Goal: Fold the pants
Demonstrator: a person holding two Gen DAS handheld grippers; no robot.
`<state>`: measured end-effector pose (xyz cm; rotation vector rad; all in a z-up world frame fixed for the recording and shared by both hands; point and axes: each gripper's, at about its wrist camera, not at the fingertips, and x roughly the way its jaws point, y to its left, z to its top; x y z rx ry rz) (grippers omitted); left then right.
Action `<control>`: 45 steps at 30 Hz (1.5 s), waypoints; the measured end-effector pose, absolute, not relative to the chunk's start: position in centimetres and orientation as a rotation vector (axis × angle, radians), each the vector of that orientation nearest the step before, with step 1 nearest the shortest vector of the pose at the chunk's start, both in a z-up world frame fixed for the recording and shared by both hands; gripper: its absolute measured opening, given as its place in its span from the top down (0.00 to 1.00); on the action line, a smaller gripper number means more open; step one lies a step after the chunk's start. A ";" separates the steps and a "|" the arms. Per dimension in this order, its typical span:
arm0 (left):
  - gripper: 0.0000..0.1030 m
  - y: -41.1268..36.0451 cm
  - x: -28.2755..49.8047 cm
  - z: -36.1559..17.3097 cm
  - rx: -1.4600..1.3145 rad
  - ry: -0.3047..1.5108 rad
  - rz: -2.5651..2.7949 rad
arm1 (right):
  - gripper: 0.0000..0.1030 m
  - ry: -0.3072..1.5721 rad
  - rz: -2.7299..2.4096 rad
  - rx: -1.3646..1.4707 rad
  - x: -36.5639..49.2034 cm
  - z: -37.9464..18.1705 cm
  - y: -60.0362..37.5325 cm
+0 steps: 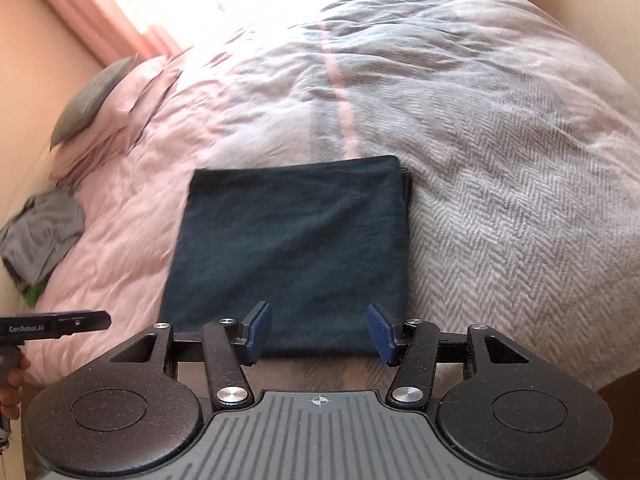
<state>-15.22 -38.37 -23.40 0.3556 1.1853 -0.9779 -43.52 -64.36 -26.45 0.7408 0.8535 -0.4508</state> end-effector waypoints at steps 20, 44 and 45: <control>0.41 -43.5 -3.8 -35.1 0.108 1.352 -1.240 | 0.51 0.734 -0.300 1.095 -40.4 -39.2 -75.4; 0.79 -44.0 -3.9 -36.7 0.035 1.320 -1.292 | 0.79 0.689 -0.287 1.071 -39.8 -38.7 -73.4; 0.80 -44.1 -4.1 -36.2 0.043 1.312 -1.287 | 0.82 0.692 -0.290 1.058 -39.6 -38.1 -73.2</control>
